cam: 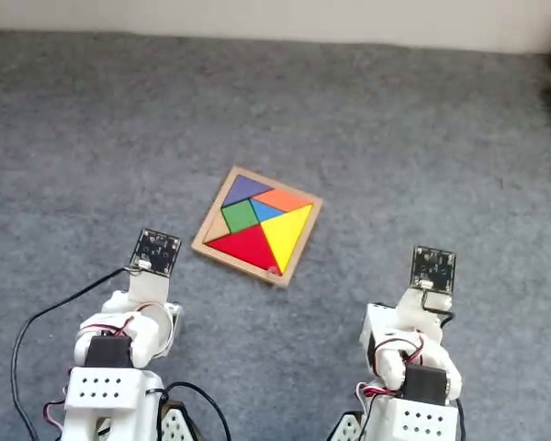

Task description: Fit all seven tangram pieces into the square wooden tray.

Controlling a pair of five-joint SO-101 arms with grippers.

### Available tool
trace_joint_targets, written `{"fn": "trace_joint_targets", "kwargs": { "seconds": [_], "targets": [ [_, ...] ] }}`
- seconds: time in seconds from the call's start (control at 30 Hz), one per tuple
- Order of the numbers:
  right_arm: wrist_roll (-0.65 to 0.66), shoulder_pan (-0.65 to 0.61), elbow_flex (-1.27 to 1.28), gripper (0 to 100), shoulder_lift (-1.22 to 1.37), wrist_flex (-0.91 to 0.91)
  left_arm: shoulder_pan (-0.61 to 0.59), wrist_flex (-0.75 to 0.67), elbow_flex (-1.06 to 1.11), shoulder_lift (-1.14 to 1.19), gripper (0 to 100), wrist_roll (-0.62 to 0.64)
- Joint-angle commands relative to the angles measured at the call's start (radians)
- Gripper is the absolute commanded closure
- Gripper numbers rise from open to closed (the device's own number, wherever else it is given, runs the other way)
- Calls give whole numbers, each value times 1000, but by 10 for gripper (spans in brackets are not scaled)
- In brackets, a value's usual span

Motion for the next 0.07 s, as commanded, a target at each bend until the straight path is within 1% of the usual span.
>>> {"fn": "trace_joint_targets", "kwargs": {
  "seconds": [0.0, 0.03],
  "targets": [
    [-12, 13, 145, 993, 1, -18, 13, -20, -4, 2, 843, 2],
    [-12, 13, 145, 993, 1, -18, 13, -20, -4, 2, 843, 2]
  ]
}}
